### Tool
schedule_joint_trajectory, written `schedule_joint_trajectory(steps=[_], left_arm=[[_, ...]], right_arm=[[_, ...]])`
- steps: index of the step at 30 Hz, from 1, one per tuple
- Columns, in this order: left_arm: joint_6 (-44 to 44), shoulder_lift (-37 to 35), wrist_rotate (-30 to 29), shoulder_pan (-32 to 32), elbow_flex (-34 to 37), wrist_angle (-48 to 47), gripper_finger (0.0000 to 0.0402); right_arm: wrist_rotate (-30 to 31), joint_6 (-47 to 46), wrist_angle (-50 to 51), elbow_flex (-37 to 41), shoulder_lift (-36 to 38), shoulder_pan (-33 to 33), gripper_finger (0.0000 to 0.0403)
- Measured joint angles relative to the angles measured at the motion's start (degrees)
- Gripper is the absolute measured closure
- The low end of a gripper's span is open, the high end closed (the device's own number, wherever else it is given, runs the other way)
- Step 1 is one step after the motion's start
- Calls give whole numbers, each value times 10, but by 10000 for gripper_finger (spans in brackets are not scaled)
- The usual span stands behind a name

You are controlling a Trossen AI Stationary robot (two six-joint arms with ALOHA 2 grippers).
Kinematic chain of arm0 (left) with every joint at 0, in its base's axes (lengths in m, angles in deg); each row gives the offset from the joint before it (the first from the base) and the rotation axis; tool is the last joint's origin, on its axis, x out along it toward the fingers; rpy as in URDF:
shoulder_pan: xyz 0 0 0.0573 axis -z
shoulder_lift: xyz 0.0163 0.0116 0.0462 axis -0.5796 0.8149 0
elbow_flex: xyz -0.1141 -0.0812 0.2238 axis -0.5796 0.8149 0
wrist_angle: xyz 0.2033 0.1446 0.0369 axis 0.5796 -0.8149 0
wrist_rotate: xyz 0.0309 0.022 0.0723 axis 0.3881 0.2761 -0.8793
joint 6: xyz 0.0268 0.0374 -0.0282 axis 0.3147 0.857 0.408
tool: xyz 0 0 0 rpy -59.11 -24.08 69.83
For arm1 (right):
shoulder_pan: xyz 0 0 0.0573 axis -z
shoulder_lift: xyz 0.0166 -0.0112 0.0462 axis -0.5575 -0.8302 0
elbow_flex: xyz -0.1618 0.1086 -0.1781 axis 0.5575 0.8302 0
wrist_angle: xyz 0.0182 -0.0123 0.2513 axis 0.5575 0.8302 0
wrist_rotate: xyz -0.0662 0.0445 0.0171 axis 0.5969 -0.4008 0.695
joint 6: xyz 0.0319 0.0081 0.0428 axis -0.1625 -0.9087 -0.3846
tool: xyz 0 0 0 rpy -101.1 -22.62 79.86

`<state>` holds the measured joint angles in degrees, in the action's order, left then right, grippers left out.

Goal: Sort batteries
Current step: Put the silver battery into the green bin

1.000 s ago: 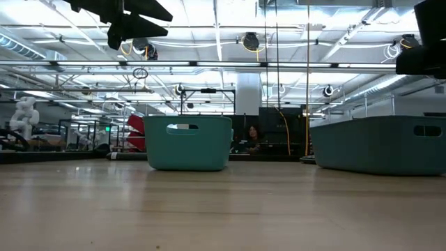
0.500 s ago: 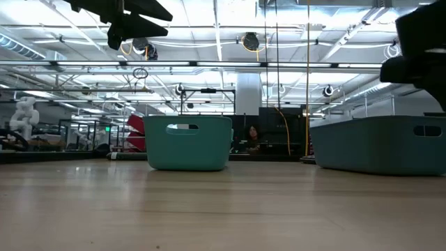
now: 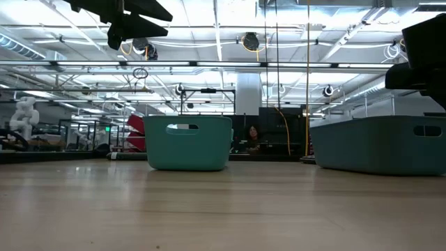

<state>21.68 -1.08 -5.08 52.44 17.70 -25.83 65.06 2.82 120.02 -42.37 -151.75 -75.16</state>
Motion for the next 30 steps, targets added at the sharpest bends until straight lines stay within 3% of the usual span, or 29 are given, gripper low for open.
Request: schedule_joint_trajectory(steps=[30], left_arm=[[0, 0, 0, 0, 0, 0, 215]], right_arm=[[-3, -17, -56, 44, 3, 0, 239]])
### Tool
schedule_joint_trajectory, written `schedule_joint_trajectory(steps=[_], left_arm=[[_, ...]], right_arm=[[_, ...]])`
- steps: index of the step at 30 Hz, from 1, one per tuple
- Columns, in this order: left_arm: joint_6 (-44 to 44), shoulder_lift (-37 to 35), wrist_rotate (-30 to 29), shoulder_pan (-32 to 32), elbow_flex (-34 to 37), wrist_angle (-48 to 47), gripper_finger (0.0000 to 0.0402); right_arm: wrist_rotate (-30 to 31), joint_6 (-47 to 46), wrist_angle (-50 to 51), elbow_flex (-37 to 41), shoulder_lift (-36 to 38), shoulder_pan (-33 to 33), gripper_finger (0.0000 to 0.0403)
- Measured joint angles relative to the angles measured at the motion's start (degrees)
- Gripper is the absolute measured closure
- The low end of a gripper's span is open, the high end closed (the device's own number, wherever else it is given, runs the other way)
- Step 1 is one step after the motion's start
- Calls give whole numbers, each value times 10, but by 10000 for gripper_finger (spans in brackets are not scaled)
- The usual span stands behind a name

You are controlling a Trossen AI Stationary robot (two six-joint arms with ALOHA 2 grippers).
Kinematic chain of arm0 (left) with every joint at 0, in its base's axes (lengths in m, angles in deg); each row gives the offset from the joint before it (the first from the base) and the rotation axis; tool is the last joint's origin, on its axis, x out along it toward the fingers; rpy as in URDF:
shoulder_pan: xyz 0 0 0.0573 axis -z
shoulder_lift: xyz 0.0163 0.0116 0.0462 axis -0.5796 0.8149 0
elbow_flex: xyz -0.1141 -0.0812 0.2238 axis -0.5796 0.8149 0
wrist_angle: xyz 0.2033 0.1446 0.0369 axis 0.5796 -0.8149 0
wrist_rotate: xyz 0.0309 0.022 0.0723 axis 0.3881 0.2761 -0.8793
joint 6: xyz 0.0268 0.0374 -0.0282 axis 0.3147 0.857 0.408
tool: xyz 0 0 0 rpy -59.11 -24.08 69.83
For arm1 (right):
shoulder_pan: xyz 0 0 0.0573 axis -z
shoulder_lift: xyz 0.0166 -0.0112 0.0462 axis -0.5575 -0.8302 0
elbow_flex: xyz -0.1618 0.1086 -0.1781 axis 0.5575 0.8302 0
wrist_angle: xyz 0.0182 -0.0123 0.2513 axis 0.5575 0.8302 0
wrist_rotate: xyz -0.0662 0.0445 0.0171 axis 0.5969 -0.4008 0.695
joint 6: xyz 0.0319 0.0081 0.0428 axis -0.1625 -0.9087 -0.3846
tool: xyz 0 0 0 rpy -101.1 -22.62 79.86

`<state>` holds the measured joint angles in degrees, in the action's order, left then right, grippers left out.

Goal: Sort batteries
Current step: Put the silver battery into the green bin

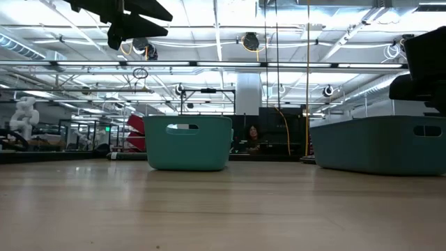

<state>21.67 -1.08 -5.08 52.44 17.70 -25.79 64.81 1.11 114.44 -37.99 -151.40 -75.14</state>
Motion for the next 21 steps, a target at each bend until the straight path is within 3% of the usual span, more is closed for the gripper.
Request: schedule_joint_trajectory(steps=[4, 12, 21], left_arm=[[1, 0, 0, 0, 0, 0, 215], [27, 0, 0, 0, 0, 46, 215], [82, 0, -21, -1, 0, 101, 215]], right_arm=[[-2, 3, -7, 1, -1, 0, 274], [-7, 14, -22, 1, -2, -1, 386], [15, 52, -40, 2, -2, 2, 393]])
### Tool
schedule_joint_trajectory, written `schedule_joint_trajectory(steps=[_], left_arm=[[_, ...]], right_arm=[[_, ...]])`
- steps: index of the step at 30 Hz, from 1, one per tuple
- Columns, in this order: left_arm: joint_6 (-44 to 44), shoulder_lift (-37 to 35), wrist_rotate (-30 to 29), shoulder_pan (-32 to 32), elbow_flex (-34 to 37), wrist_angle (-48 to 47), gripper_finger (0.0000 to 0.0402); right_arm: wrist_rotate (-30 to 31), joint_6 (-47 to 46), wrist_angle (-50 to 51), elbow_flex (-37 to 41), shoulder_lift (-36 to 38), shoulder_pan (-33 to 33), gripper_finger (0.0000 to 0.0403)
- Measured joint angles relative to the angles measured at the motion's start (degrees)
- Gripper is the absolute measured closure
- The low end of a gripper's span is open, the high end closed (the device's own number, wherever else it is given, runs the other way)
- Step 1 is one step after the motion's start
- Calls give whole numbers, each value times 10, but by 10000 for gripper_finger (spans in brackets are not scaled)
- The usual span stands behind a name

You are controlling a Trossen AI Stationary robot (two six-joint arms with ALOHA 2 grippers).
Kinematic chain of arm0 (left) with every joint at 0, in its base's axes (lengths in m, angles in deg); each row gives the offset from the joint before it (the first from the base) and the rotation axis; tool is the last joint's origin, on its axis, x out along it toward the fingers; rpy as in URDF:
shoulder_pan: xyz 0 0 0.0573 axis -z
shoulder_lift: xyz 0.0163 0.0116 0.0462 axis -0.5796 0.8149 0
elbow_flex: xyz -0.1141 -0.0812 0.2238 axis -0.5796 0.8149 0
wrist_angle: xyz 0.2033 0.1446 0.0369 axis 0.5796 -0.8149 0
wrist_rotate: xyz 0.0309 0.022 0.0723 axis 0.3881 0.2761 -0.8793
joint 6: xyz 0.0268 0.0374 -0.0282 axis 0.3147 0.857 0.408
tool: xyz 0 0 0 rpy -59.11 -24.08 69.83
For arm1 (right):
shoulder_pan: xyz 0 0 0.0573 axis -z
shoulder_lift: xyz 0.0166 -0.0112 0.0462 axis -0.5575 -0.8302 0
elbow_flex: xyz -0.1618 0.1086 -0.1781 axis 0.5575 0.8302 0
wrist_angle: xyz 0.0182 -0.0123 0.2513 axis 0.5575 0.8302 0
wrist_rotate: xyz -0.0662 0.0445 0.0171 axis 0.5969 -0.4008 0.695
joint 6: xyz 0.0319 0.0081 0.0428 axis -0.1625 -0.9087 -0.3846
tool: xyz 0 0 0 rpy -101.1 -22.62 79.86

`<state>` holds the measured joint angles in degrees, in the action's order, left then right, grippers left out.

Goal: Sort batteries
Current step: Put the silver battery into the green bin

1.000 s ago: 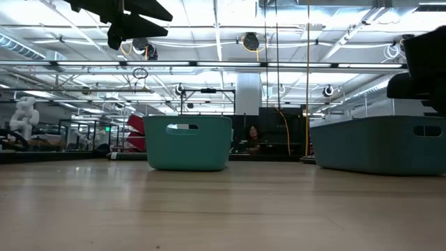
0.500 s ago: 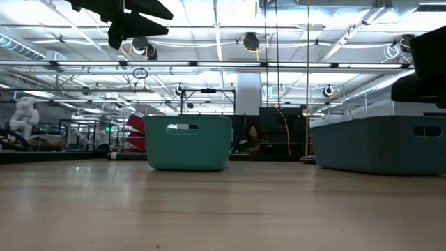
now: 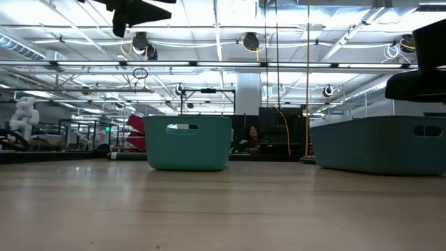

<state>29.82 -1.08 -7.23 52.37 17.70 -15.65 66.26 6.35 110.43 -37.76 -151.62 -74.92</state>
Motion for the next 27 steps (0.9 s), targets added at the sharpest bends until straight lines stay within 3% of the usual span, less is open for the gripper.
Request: schedule_joint_trajectory(steps=[8, 14, 27], left_arm=[[25, 0, -46, -1, 0, 12, 215], [25, 0, -55, -1, 0, 18, 215], [21, 0, -60, -1, 0, 56, 215]], right_arm=[[65, 37, -34, 1, 3, 2, 399], [157, 73, -73, 1, 14, 11, 400], [218, 210, -217, 31, 17, 66, 401]])
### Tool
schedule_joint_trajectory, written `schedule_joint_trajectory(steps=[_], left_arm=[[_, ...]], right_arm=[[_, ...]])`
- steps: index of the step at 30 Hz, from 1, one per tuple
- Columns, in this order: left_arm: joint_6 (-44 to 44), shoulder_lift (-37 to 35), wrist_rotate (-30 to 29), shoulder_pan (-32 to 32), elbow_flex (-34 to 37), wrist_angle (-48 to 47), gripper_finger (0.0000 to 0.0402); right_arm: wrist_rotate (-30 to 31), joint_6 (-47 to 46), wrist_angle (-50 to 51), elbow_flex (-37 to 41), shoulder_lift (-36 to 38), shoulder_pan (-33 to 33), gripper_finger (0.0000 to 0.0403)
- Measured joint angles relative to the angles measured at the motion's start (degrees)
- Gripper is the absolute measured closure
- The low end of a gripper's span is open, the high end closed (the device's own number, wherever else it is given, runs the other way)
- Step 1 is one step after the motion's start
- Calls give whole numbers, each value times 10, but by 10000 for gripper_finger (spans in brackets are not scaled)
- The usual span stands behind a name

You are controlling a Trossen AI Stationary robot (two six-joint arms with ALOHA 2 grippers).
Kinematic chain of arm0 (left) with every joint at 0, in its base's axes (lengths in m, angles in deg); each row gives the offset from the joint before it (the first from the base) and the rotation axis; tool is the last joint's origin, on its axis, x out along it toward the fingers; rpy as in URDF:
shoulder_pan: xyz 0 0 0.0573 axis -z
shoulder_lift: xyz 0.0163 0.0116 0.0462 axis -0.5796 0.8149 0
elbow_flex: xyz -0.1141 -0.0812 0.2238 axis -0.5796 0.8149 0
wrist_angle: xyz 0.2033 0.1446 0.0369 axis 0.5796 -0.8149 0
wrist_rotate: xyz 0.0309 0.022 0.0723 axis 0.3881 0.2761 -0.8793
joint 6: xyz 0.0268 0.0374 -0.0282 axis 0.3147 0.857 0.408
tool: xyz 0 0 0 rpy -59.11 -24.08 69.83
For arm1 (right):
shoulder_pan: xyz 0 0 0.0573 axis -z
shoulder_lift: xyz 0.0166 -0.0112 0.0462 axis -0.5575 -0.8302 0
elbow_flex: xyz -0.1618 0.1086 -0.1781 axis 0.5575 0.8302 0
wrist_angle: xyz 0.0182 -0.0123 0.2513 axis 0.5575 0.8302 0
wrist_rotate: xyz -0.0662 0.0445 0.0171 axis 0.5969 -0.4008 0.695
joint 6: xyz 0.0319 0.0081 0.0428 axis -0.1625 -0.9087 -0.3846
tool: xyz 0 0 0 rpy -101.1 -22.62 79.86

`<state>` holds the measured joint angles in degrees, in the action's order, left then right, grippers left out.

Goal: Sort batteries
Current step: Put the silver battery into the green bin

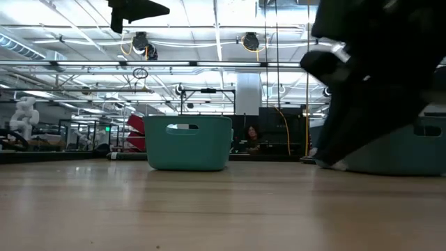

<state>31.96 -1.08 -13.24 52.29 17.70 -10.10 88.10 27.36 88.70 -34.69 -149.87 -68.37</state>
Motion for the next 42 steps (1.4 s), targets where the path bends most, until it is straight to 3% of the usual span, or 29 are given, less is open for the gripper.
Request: schedule_joint_trajectory(steps=[7, 15, 22, 32, 42], left_arm=[[1, 0, -2, 0, 0, 0, 215], [27, 0, -18, -1, 0, 1, 215], [101, 0, -18, 0, 0, 30, 215], [140, 0, -6, 0, 0, 24, 215], [133, 0, 4, 0, 0, 6, 215]], right_arm=[[-8, 24, -80, 61, 25, 42, 401], [-8, 85, -138, 96, 158, 73, 401], [-93, 203, -307, 96, 221, 134, 401], [-164, 248, -531, 96, 163, 256, 389], [-212, 192, -691, 95, 43, 341, 363]])
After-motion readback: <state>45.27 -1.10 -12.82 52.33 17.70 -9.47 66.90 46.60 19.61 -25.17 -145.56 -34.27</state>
